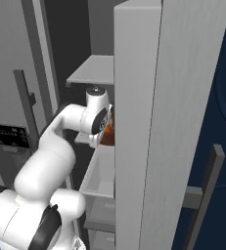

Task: Pick the chicken drumstick and onion from their plates and place them in the bowl. Then put the bowl in the fridge.

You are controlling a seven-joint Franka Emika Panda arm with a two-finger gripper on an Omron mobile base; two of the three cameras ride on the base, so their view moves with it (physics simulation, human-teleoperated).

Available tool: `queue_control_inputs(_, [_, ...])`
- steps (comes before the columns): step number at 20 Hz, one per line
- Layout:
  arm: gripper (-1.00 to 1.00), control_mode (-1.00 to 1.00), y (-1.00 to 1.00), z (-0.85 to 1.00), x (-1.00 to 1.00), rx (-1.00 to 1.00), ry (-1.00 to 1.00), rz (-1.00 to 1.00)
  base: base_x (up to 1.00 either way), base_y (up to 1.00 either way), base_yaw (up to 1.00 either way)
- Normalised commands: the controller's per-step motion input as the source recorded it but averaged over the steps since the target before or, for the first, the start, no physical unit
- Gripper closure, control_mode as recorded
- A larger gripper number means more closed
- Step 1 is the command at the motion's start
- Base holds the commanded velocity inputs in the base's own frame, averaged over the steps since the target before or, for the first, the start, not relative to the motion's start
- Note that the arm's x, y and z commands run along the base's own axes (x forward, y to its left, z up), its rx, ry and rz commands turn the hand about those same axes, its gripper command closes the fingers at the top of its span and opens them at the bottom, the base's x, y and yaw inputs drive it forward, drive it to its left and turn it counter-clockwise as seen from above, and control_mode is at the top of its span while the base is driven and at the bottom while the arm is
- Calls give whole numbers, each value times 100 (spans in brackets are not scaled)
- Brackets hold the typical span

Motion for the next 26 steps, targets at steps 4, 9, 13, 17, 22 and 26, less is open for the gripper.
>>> queue_control_inputs(4, [100,-100,-21,-13,59,3,0,0,0,0,0])
queue_control_inputs(9, [100,-100,-7,-18,31,0,0,0,0,0,0])
queue_control_inputs(13, [-100,-100,0,-14,3,0,0,0,0,0,0])
queue_control_inputs(17, [-100,-100,1,-1,-3,0,0,0,0,0,0])
queue_control_inputs(22, [-100,-100,19,0,-32,0,-5,-4,0,0,0])
queue_control_inputs(26, [-100,-100,13,17,-67,0,-3,-12,0,0,0])
